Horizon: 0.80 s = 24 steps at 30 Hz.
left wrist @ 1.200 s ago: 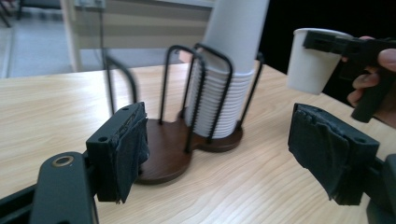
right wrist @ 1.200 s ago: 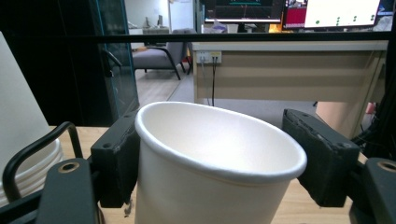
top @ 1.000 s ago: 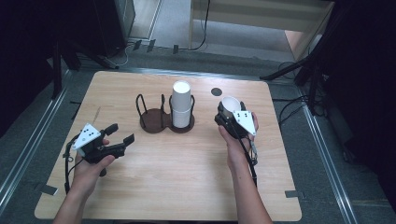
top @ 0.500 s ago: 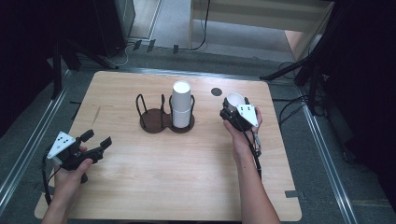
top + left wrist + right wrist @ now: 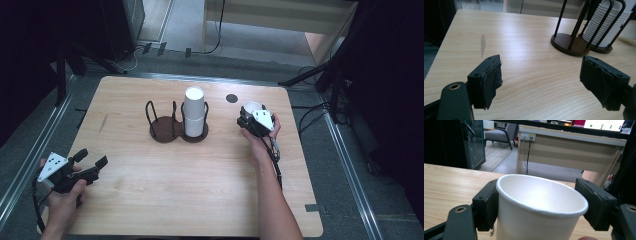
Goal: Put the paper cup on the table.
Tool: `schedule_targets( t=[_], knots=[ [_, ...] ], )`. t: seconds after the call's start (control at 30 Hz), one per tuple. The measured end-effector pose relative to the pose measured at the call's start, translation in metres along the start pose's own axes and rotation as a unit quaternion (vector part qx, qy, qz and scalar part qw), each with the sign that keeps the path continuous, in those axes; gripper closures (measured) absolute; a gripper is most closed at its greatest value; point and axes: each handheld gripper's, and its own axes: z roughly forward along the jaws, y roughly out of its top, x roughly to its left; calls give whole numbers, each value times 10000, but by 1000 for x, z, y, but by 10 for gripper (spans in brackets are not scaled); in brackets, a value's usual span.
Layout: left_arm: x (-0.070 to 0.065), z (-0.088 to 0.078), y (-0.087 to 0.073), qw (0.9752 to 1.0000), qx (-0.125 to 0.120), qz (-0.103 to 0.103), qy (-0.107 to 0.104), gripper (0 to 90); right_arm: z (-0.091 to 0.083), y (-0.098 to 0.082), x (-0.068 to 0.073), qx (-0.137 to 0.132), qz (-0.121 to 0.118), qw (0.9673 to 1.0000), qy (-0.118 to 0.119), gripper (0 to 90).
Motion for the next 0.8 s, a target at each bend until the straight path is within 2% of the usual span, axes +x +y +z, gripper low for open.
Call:
schedule_targets(
  t=[0.13, 0.3, 0.4, 0.6, 0.8],
  knots=[
    [0, 1, -1, 10000, 48, -10, -51, 164, 4, -1, -1, 32, 87, 9999, -43, 247],
    [2, 0, -2, 9999, -1, -88, -120, 165, 6, 1, -1, 49, 15, 10000, -63, 245],
    [3, 0, -3, 9998, -34, -145, -166, 168, 7, -1, -1, 167, -11, 9999, -41, 237],
    [2, 0, -3, 9998, -10, -105, -164, 169, 6, -1, -1, 266, -26, 9996, -16, 215],
    [3, 1, -2, 9998, 18, -109, -183, 169, 2, 0, -4, 378, 188, 9990, 139, 193]
  ],
)
